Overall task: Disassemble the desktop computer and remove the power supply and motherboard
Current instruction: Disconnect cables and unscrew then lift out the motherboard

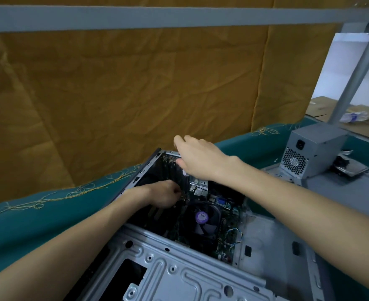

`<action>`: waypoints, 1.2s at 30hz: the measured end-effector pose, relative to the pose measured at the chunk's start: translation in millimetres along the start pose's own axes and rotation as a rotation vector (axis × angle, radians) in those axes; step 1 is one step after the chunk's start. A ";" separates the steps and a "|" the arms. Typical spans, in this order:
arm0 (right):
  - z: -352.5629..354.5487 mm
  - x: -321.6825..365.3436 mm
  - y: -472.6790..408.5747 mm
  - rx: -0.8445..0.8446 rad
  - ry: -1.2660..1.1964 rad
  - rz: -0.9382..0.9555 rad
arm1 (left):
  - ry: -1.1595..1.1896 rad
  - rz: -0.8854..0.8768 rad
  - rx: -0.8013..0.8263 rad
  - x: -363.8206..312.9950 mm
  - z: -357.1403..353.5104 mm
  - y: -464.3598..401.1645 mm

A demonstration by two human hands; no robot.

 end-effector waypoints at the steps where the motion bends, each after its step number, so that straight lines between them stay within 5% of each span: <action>1: 0.4 -2.3 -1.3 0.040 -0.062 0.006 | -0.011 0.017 -0.025 3.6 5.5 -4.5; 5: 5.7 -10.4 0.9 0.249 -0.216 -0.012 | -0.064 0.035 -0.085 11.4 19.0 -20.2; 10: 3.3 -5.8 3.8 -0.146 0.294 -0.037 | -0.022 0.008 -0.119 9.5 11.2 -36.6; 17: 0.6 -21.8 -1.9 0.203 -0.371 0.006 | -0.015 -0.036 -0.210 13.3 2.9 -44.1; 22: -1.6 -16.5 0.8 -0.077 0.002 -0.018 | 0.004 -0.021 -0.274 17.6 2.3 -45.5; 28: 2.4 -17.9 1.9 0.154 -0.365 0.025 | -0.014 -0.022 -0.303 19.4 1.7 -46.7; 33: -2.8 -12.9 3.8 -0.003 -0.022 -0.011 | -0.008 -0.029 -0.334 18.1 0.5 -45.9; 36: 2.0 -11.1 0.4 -0.054 -0.056 -0.017 | -0.010 -0.033 -0.335 19.1 -0.5 -46.4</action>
Point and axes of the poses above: each hand's wrist, its own y-axis away from the middle knuckle, its own z-axis out of the back of the hand, x = y × z, the point moved 5 cm from there along -y, towards the middle knuckle, and after that the axes turned 12 degrees about -z, right-handed, at the moved point
